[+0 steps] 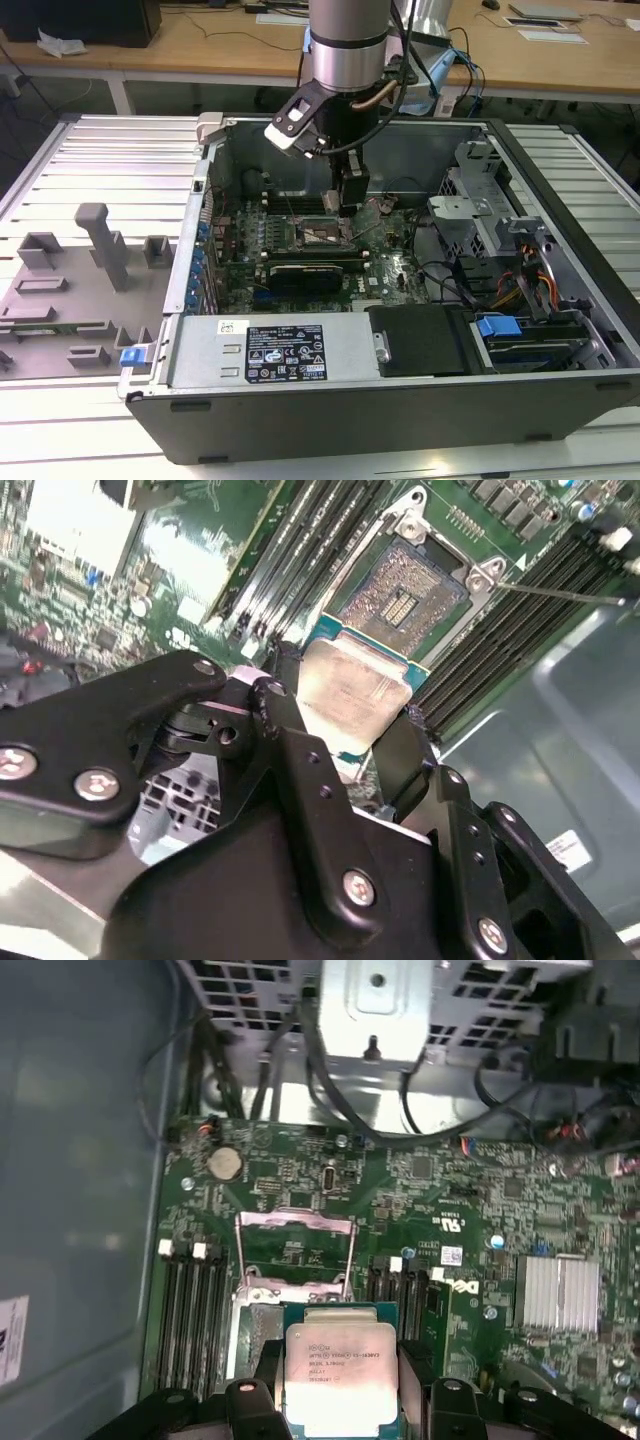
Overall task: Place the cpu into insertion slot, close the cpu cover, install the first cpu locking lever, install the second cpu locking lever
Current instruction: 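Place the cpu into insertion slot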
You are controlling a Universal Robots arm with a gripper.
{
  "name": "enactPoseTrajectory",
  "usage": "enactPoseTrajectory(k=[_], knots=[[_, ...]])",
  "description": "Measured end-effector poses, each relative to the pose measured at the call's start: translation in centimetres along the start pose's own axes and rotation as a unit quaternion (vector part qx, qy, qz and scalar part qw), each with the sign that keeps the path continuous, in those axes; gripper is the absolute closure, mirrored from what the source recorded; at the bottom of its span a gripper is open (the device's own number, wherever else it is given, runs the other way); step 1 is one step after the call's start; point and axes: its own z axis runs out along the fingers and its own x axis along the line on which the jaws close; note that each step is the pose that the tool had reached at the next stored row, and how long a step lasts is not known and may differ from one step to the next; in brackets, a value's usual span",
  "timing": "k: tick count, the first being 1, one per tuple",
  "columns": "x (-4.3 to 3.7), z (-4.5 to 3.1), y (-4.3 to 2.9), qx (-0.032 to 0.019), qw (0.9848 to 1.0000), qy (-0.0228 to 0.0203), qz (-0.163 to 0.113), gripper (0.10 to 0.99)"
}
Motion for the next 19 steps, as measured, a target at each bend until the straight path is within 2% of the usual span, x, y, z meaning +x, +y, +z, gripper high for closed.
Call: enactPoseTrajectory(k=[5,10,19], knots=[[0.01,0.72,-0.18,-0.0002,0.9998,-0.0016,0.018,0.545],[0.02,1.76,-0.6,-0.0002,0.9998,-0.0015,0.018,0.545],[0.22,3.12,-1.14,-0.0002,0.9999,-0.0008,0.013,0.545]])
